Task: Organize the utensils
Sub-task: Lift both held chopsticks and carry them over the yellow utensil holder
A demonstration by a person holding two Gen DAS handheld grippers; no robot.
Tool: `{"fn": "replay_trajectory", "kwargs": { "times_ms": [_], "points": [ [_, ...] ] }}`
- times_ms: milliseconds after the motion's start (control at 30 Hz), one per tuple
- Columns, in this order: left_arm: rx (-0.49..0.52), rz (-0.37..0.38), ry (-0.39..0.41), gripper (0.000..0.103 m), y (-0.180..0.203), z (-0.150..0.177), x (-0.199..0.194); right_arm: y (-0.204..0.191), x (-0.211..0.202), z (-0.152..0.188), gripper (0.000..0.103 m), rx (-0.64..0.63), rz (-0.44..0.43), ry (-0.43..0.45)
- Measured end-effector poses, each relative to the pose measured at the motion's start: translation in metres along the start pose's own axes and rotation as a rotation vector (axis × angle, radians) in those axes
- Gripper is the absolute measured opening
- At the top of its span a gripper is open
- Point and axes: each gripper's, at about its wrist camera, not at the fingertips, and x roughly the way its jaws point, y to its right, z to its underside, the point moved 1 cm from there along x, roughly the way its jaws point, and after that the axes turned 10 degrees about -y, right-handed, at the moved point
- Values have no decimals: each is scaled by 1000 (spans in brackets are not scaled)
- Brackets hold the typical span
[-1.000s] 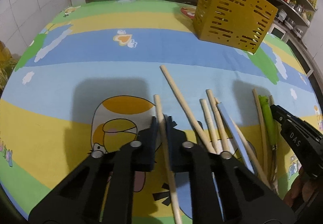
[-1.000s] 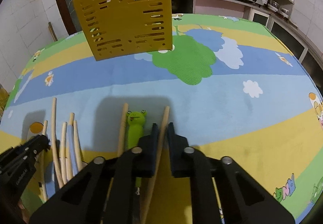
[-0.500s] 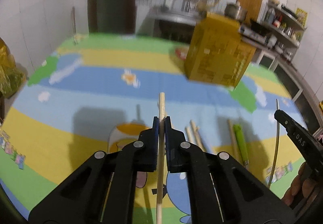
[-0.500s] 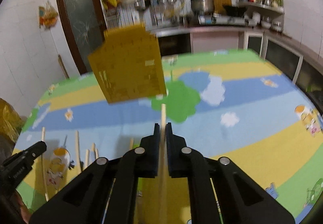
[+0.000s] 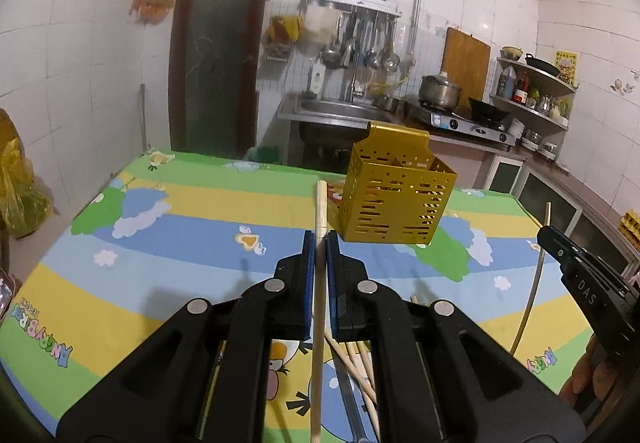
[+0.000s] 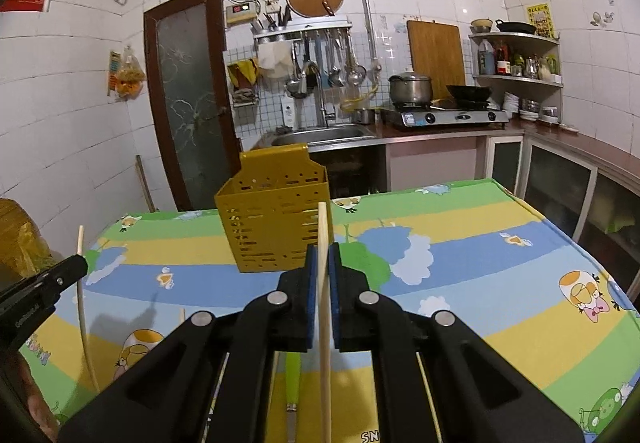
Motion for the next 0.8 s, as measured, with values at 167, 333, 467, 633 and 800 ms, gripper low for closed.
{"fn": "replay_trajectory", "kwargs": {
  "times_ms": [167, 333, 467, 633, 800],
  "points": [
    [13, -12, 34, 4, 1, 8, -6, -3, -4, 7, 6, -35, -2, 27],
    [0, 10, 45, 4, -4, 8, -12, -3, -12, 8, 6, -45, -7, 45],
    [9, 17, 57, 4, -4, -2, -17, -1, -19, 3, 6, -44, -9, 66],
    [16, 34, 81, 4, -3, -27, -21, -1, -27, -15, 6, -44, -22, 97],
    [38, 45, 122, 4, 3, -66, -25, -3, -29, -45, 6, -47, -41, 134]
  ]
}}
